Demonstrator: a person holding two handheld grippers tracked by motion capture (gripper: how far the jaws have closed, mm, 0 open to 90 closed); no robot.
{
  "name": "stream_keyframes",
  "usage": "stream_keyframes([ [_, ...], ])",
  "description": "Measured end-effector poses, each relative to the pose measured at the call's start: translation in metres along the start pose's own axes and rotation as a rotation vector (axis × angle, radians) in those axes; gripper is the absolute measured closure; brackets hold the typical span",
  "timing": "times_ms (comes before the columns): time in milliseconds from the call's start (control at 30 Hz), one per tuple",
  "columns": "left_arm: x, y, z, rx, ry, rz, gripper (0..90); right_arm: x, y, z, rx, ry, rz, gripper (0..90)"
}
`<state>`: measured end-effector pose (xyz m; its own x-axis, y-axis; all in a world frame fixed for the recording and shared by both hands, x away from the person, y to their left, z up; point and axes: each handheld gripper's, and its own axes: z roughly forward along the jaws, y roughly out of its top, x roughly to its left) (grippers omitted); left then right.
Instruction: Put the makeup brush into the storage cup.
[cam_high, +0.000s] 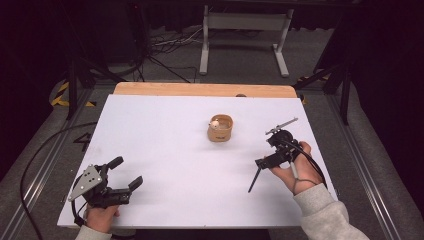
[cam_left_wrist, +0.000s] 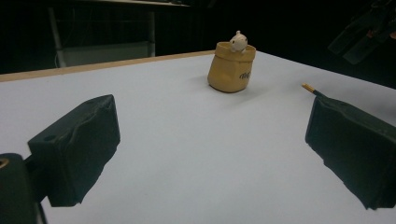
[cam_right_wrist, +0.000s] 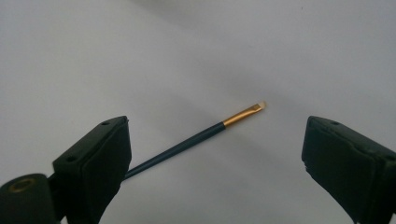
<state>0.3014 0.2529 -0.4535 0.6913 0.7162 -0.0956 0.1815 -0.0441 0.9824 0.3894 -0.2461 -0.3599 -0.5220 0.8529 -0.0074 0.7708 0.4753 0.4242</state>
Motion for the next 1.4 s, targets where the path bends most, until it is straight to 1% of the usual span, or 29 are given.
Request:
stream_keyframes([
  [100,0.000,0.000,0.000,-0.002,0.001,-0.003,3.9,0.001,0.002,0.003,0.028,-0.015,-0.004,8.4],
  [200,0.000,0.000,0.000,-0.004,0.001,-0.003,3.9,0.002,0.002,0.007,0.047,-0.010,-0.009,8.4],
  [367,0.000,0.000,0.000,0.001,-0.001,-0.002,3.9,0.006,0.002,0.015,0.070,-0.003,0.003,8.4],
  [433,0.000,0.000,0.000,0.001,0.000,-0.002,3.9,0.005,0.002,0.018,0.079,0.000,0.002,8.4],
  [533,0.000,0.000,0.000,0.001,-0.001,-0.002,3.9,0.004,0.002,0.023,0.097,0.001,0.015,8.4],
  [633,0.000,0.000,0.000,0.000,-0.002,-0.001,3.8,0.004,0.002,0.026,0.099,0.004,0.032,8.6],
  [700,0.000,0.000,0.000,-0.001,-0.001,-0.002,3.7,0.004,0.001,0.029,0.092,-0.001,0.042,10.9],
  [733,0.001,0.000,0.000,-0.001,-0.001,-0.002,3.7,0.004,0.001,0.030,0.098,-0.007,0.045,12.1],
  [767,0.001,0.000,0.000,-0.001,-0.001,-0.002,3.7,0.004,0.000,0.032,0.103,-0.017,0.043,13.5],
  [833,0.000,0.000,0.000,-0.001,-0.003,-0.003,3.7,0.005,-0.001,0.036,0.121,-0.021,0.039,15.2],
  [867,0.000,0.000,0.000,-0.001,-0.002,-0.003,3.7,0.004,-0.001,0.038,0.120,-0.020,0.038,15.6],
  [933,0.000,0.000,0.000,-0.001,-0.002,-0.004,3.7,0.004,-0.001,0.040,0.130,-0.020,0.047,15.6],
  [967,0.001,0.000,0.000,-0.001,-0.002,-0.004,3.7,0.003,-0.002,0.042,0.131,-0.022,0.041,15.6],
  [1000,0.000,0.000,0.000,-0.001,-0.002,-0.004,3.7,0.003,-0.002,0.043,0.134,-0.024,0.046,15.6],
  [1033,0.000,0.000,0.000,-0.001,-0.002,-0.004,3.7,0.003,-0.002,0.044,0.145,-0.024,0.051,15.6],
  [1133,0.001,0.000,0.000,-0.001,-0.002,-0.002,3.7,0.002,-0.002,0.047,0.149,-0.025,0.045,15.6],
  [1200,0.000,0.000,0.001,-0.005,-0.003,-0.009,3.6,0.002,-0.003,0.050,0.162,-0.026,0.053,15.6],
  [1400,0.000,-0.001,0.001,-0.005,-0.002,-0.011,3.2,0.003,-0.002,0.055,0.182,-0.029,0.060,18.2],
])
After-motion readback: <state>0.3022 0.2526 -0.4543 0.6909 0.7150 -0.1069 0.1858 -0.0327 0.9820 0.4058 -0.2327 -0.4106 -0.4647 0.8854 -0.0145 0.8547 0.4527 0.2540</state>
